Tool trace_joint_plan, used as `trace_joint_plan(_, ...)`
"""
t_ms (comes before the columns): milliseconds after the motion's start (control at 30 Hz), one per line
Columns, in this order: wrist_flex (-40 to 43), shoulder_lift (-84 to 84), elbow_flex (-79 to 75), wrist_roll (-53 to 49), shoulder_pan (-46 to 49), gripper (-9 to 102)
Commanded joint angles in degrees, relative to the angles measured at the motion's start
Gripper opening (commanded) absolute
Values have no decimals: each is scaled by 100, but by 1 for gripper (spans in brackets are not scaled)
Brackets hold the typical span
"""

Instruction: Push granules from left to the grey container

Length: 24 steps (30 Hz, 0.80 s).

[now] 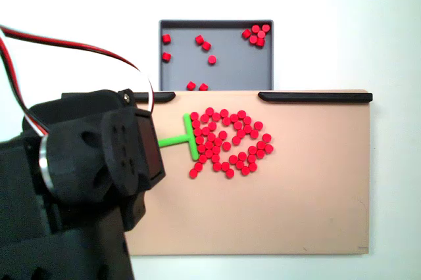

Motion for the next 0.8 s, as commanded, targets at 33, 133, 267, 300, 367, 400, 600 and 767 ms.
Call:
trace_joint_plan(33,18,-9,-167,-114,79,0)
trace_joint_plan(133,18,-18,-167,-167,97,0)
trace_joint_plan(267,18,-18,-167,-316,123,0)
trace_joint_plan(300,18,-18,-167,-343,123,0)
trace_joint_plan(367,18,-18,-167,-387,132,0)
trace_joint_plan(400,18,-18,-167,-404,141,0)
trace_joint_plan(600,18,-26,-105,-519,158,0)
trace_joint_plan(767,26,-18,-79,-580,167,0)
